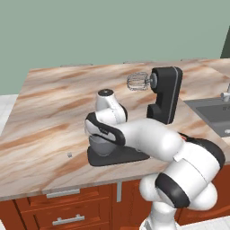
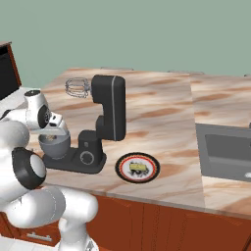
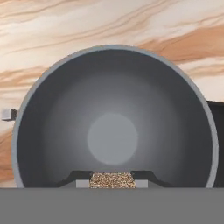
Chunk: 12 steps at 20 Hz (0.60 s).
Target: Add butter and sugar cubes to the stand mixer bowl and then turn on the stand mixer to begin making frosting.
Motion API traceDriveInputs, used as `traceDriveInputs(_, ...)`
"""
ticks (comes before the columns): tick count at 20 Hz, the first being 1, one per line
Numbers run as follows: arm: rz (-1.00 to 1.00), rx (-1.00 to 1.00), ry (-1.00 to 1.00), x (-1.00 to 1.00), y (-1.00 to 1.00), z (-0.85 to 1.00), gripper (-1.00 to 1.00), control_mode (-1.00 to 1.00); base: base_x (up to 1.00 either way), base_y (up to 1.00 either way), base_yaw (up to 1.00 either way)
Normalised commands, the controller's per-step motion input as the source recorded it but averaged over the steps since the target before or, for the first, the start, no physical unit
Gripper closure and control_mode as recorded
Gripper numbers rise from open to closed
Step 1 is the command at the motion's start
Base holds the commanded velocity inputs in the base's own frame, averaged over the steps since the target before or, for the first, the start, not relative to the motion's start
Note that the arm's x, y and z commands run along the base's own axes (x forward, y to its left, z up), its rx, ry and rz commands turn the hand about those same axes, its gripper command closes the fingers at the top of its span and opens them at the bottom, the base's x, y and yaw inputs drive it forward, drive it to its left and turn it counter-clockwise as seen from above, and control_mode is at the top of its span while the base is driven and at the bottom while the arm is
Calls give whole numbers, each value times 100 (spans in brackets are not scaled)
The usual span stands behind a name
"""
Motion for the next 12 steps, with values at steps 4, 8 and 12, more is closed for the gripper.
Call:
traceDriveInputs(4, 0, 0, 5, 9, -4, -32, 100, -100, 0, 0, 0)
traceDriveInputs(8, 0, 0, 6, 15, 0, -30, 100, -100, 0, 0, 0)
traceDriveInputs(12, 0, 0, 4, 16, 0, -33, 100, -100, 0, 0, 0)
